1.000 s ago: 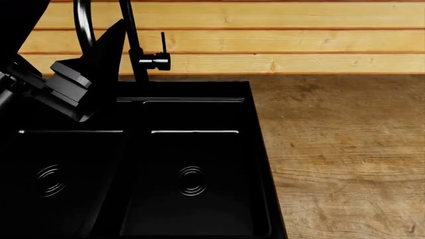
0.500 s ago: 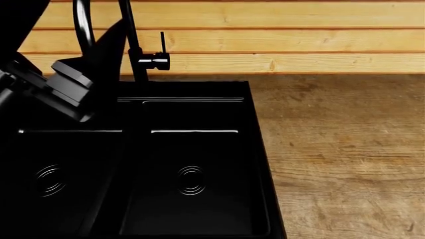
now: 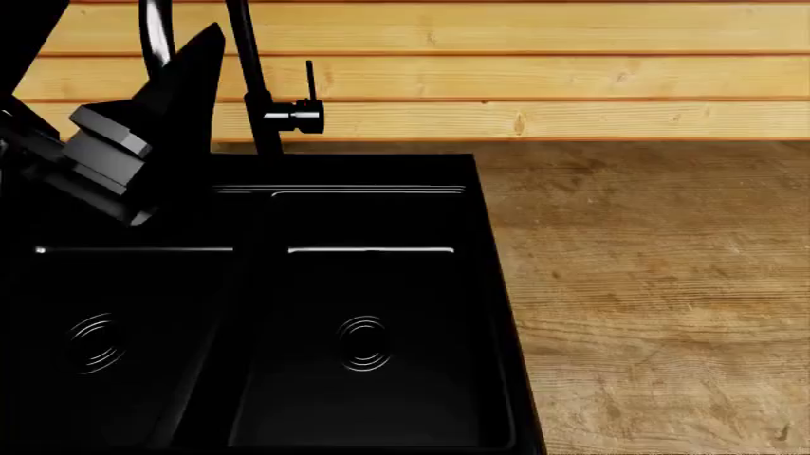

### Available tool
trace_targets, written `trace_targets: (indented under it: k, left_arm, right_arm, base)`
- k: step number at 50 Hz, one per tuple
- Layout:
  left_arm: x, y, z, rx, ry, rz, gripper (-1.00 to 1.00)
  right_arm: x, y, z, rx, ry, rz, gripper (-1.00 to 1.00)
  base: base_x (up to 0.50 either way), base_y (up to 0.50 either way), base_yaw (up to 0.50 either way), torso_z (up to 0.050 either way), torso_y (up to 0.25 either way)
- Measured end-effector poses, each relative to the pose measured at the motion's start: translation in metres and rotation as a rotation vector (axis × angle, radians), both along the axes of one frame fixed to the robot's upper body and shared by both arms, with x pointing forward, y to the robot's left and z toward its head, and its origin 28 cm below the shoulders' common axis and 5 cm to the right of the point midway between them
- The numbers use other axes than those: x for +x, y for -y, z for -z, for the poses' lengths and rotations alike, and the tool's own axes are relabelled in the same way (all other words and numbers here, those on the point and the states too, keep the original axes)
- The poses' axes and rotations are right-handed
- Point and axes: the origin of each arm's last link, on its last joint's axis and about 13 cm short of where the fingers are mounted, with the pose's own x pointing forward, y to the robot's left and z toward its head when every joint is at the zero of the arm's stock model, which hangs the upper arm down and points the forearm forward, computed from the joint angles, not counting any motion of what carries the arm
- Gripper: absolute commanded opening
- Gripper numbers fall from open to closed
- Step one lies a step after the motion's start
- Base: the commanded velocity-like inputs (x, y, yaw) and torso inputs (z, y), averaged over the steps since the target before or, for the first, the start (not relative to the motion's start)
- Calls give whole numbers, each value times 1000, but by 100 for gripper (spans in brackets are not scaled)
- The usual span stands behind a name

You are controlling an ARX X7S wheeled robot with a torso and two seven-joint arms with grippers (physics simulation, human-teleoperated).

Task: Pick the broccoli, avocado from the counter and place them in the cabinet. Then close the cabinet.

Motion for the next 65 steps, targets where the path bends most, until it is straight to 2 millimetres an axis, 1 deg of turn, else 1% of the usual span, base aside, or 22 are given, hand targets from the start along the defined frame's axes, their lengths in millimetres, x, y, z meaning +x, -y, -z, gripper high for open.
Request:
trace_targets:
  k: [4, 7, 14, 19, 25, 44, 49, 53, 61, 65]
  left_arm:
    - [-2, -2, -2, -8, 4, -2, 100]
    - [-3, -3, -3, -13, 9, -3, 100]
    - [-7, -5, -7, -25, 21, -5, 100]
    - [-10, -6, -10, -33, 29, -4, 100]
    - [-13, -7, -12, -40, 35, 0, 100]
    - [-19, -10, -11, -66, 41, 6, 100]
    - [-19, -10, -11, -68, 40, 8, 100]
    - [-19, -9, -12, -63, 38, 8, 100]
    - [-16, -7, -16, -30, 20, 9, 100]
    - [-12, -6, -20, -8, 10, 3, 100]
  right_arm:
    - [-11, 6, 15, 14, -7, -1, 100]
    - [-15, 13, 27, 33, -20, 13, 100]
    - [-18, 31, 57, 89, -61, 65, 100]
    - [-18, 39, 77, 118, -91, 100, 100]
    - [-14, 44, 98, 136, -122, 139, 100]
    - [15, 38, 153, 129, -225, 201, 100]
    - [21, 36, 164, 125, -248, 205, 100]
    - [24, 35, 169, 122, -259, 205, 100]
    - [28, 33, 171, 122, -276, 208, 100]
    - [31, 31, 171, 119, -289, 209, 100]
  base:
    - [-157, 53, 0, 0, 0]
    - [-269, 71, 0, 0, 0]
    - [-480, 33, 0, 0, 0]
    - [-500, 53, 0, 0, 0]
    - [-391, 447, 0, 0, -2]
    - [-240, 502, 0, 0, -1]
    - [-158, 501, 0, 0, 0]
    - [-61, 500, 0, 0, 0]
    - [126, 499, 0, 0, -1]
    - [63, 84, 0, 0, 0]
